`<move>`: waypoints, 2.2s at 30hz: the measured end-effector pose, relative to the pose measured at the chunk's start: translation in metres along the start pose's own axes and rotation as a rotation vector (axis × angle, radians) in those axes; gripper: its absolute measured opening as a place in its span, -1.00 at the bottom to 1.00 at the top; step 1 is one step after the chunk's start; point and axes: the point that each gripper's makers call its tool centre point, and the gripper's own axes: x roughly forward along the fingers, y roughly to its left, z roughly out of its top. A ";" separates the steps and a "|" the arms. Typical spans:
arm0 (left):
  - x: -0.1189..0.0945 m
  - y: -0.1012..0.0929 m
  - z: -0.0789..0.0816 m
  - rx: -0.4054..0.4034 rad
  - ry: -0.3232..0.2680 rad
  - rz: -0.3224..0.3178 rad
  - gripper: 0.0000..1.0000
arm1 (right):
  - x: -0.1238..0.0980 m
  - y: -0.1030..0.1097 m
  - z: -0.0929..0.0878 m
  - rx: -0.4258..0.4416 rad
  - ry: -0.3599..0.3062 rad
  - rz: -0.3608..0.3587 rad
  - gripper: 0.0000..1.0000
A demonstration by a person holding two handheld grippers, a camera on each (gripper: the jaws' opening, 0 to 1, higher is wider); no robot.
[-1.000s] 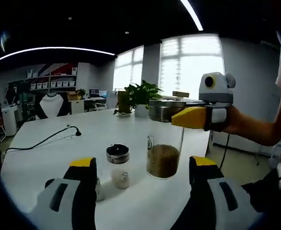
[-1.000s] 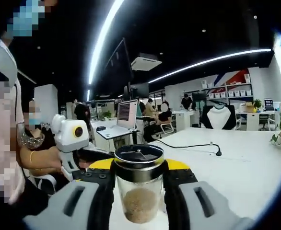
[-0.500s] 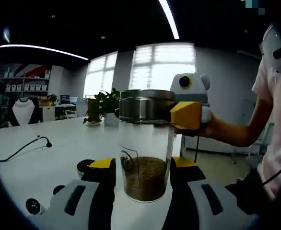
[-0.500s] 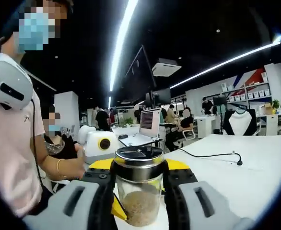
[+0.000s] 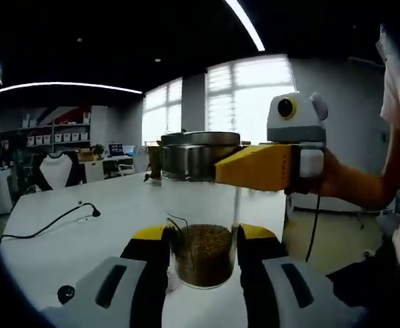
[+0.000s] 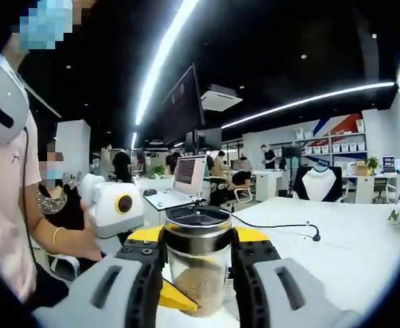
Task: Rotate the seasoning bottle until the label or dispensing opening points toward the visible target arrow and the bottle remains upright within the marked orientation range
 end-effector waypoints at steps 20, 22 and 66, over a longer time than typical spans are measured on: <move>0.007 0.043 0.001 0.095 0.028 0.442 -0.18 | 0.022 -0.030 -0.007 -0.015 -0.027 -0.423 -0.27; 0.009 0.040 0.001 0.047 0.012 0.427 -0.18 | 0.021 -0.034 -0.006 -0.025 -0.024 -0.425 -0.27; 0.024 -0.011 0.030 -0.083 -0.096 -0.102 -0.16 | -0.018 -0.030 0.024 0.105 -0.102 -0.127 -0.28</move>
